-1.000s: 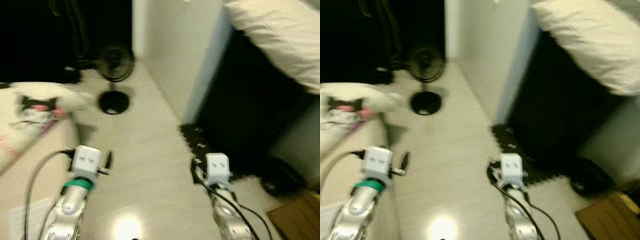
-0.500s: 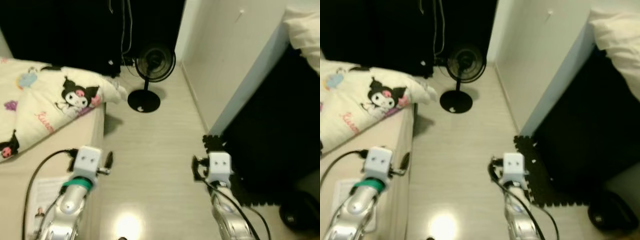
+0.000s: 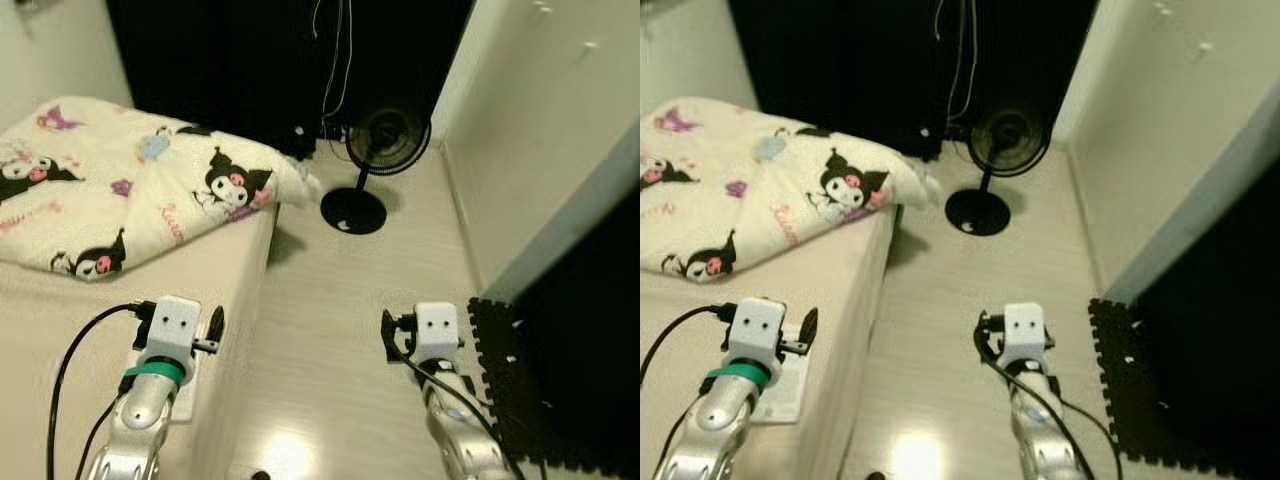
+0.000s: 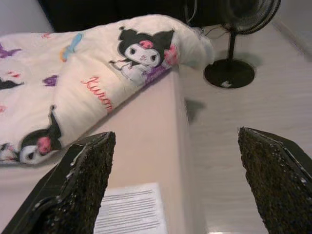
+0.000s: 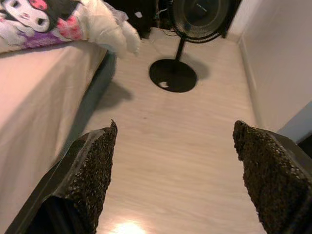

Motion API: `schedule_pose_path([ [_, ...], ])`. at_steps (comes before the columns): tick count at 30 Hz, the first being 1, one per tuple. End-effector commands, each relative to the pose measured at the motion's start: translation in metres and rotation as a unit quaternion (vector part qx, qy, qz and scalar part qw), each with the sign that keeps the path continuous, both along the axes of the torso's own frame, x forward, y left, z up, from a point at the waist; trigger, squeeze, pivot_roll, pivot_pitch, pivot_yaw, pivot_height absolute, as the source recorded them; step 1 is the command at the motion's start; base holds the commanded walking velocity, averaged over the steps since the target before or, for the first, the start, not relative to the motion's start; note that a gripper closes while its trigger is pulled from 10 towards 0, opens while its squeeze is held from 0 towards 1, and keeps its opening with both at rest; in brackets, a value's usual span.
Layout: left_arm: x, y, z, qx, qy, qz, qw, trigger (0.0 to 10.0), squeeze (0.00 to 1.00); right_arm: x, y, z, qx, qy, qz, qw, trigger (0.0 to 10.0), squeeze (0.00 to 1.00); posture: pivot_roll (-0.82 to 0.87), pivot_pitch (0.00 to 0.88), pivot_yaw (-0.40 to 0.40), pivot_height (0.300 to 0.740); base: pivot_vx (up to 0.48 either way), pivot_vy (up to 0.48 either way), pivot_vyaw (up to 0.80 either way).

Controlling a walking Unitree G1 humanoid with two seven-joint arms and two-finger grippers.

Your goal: Clean up the room

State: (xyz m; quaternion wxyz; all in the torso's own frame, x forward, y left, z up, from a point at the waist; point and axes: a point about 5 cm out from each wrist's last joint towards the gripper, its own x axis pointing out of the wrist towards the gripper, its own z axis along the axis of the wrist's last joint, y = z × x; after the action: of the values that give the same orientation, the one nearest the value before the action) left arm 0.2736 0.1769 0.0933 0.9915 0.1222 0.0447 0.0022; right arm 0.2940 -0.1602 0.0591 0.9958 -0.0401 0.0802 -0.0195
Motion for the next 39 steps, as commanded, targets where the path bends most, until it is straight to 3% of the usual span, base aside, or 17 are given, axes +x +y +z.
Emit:
schedule_pose_path([
  [1, -0.003, 0.006, -0.005, 0.007, 0.013, 0.009, 1.000, 10.0, 0.00, -0.001, 0.003, -0.002, 0.002, 0.006, 0.004, 1.000, 10.0, 0.00, 0.17, 0.000, -0.064, 0.740, 0.000, 0.000, 0.80],
  [31, -0.005, 0.008, -0.007, 0.007, 0.018, 0.016, 1.000, 10.0, 0.00, 0.002, 0.006, -0.001, 0.005, 0.003, 0.010, 1.000, 10.0, 0.00, 0.18, 0.000, -0.072, 0.740, 0.000, 0.000, 0.80],
  [39, -0.004, 0.006, -0.010, 0.004, 0.024, 0.016, 1.000, 10.0, 0.00, 0.009, 0.004, 0.004, 0.012, -0.002, 0.002, 1.000, 10.0, 0.00, 0.17, 0.000, -0.078, 0.740, 0.000, 0.000, 0.80],
])
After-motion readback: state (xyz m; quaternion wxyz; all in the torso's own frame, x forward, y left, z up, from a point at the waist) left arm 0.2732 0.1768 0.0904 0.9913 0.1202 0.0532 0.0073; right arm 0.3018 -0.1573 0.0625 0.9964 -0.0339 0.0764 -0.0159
